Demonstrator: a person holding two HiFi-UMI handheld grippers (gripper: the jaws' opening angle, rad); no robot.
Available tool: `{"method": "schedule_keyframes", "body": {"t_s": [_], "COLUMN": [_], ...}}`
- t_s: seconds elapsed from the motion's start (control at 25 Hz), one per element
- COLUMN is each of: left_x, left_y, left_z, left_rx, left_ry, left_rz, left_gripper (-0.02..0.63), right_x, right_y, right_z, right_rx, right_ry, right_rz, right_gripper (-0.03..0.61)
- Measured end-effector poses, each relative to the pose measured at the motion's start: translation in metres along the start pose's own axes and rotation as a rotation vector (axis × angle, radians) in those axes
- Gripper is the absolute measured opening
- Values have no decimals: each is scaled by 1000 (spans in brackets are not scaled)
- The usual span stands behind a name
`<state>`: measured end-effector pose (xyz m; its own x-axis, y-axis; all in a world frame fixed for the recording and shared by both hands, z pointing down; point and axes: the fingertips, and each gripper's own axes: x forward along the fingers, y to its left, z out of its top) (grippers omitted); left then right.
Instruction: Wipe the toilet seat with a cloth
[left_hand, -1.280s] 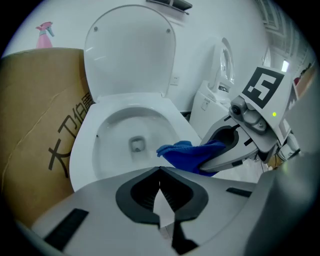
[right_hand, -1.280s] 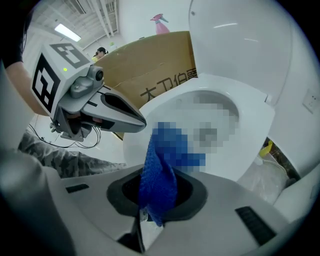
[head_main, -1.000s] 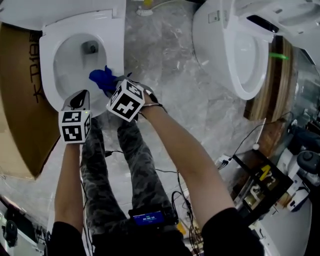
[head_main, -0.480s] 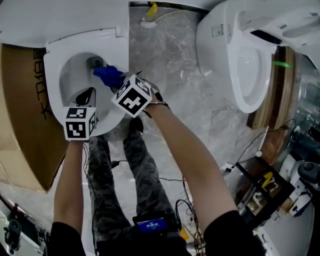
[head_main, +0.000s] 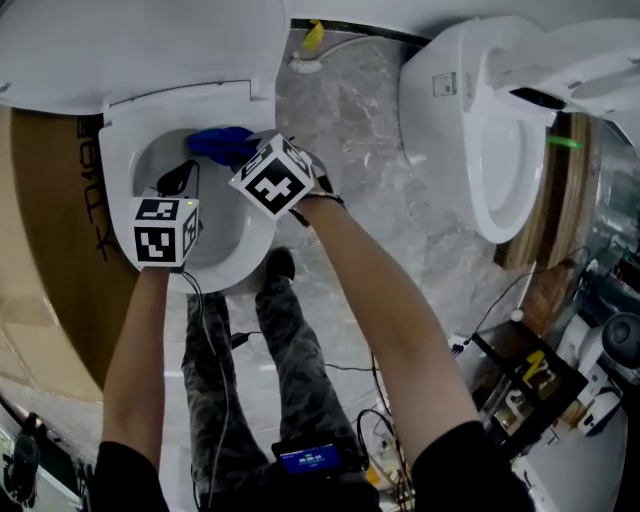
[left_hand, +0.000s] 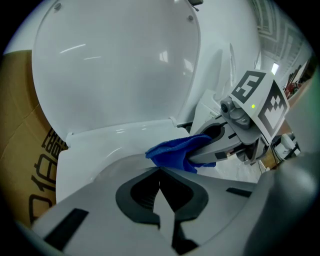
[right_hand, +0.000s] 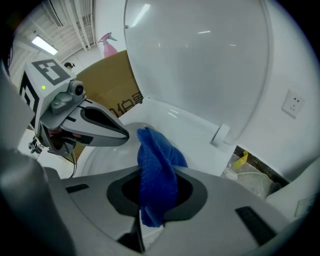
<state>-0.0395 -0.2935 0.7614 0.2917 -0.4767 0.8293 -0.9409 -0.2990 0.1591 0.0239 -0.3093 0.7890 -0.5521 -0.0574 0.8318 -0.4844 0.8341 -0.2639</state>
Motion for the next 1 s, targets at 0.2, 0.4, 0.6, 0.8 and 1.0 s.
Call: {"method": "schedule_keyframes", "body": {"t_s": [0.2,0.4,0.6,0.8,1.0], "left_x": [0,0,-15,-31,-42], "left_y": [25,48,75,98,114], "left_z": [3,2,-4,-6,-11], "left_rx": [-3,1,-24,-51,-67], "left_ry": [-1,-2,-13,-33,-39], "left_rz": [2,14,33,44,46], "left_gripper": [11,11,11,11,11], "right_x": [10,25,43,58,77], "right_y": [-7,-14,-3,12,28], "right_z": [25,46,72,95,118], "right_rx": [12,2,-34,-45,-74], "right_ry": [-4,5,18,27,16], "right_rz": [-9,-23,-29,-25,-26], "right_gripper": [54,54,54,54,54]}}
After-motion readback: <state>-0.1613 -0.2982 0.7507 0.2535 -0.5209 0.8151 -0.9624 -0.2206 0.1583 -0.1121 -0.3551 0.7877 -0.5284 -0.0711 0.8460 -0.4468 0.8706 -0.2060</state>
